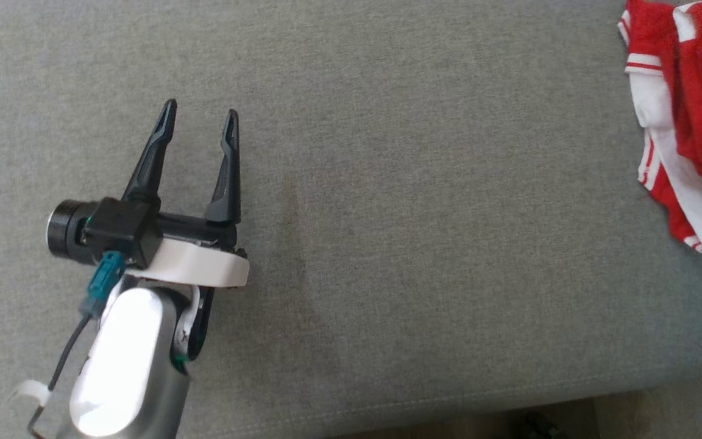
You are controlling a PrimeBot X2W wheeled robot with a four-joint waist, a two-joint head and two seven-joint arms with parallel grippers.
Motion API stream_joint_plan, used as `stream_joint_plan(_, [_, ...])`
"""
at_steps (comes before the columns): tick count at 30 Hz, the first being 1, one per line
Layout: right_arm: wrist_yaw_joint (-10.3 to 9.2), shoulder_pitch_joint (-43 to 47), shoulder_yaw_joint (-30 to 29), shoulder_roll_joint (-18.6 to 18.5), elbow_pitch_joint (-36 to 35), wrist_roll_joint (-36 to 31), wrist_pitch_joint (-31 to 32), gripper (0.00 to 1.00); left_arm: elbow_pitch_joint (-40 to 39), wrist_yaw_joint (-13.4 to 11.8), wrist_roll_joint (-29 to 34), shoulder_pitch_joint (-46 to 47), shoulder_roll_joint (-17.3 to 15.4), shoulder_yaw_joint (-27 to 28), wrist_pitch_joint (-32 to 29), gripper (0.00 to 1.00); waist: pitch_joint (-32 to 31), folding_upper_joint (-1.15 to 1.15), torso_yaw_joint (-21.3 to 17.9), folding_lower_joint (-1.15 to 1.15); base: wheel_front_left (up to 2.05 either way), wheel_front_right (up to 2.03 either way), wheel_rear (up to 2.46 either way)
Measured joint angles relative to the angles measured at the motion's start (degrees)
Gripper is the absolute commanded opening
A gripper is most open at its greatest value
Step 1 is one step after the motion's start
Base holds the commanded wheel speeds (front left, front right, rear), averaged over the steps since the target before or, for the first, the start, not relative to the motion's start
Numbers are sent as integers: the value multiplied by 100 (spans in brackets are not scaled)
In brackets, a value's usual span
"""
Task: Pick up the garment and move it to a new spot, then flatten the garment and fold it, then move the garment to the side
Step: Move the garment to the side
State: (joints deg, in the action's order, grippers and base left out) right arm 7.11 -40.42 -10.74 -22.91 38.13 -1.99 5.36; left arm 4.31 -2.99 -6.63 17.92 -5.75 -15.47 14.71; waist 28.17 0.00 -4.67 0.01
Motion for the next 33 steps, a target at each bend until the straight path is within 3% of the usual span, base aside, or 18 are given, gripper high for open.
stream_joint_plan(1, [0, -74, -151, 66, 182, -176, -157, 35, -1, 4, 0, 15, 10, 9, 0, 100, 39, 0, 18, 0, 0, 0, 0])
stream_joint_plan(2, [0, -114, -211, 89, 287, -248, -240, 61, 0, 4, 0, 16, 12, 14, 0, 100, 48, 0, 24, 1, 0, 0, 0])
stream_joint_plan(3, [0, -147, -294, 115, 370, -316, -321, 100, 0, 5, 0, 16, 13, 23, 0, 100, 48, 0, 25, 0, 0, 0, 0])
stream_joint_plan(8, [0, -187, -605, 323, 625, -516, -728, 100, 34, 48, 0, 14, 12, 104, 0, 100, -58, 0, -11, -1, 0, 0, 0])
stream_joint_plan(13, [0, -76, -645, 740, 379, -443, -1324, 100, 138, 48, 0, -54, 24, 129, 0, 100, -342, 0, -79, -1, 0, 0, 0])
stream_joint_plan(21, [0, 1367, -103, 1562, -1283, 169, -1478, 100, 231, 46, 0, -587, 33, 136, 0, 100, -973, 0, -146, -1, 0, 0, 0])
stream_joint_plan(28, [0, 2403, 592, 1836, -2684, 517, -1150, 100, 247, -5, -12, -808, 35, 157, 0, 100, -1340, 0, 2, -1, 0, 0, 0])
stream_joint_plan(33, [0, 2769, 982, 1895, -3318, 660, -903, 100, 258, -12, -12, -961, 27, 179, -1, 100, -1527, 0, 292, -1, 0, 0, 0])
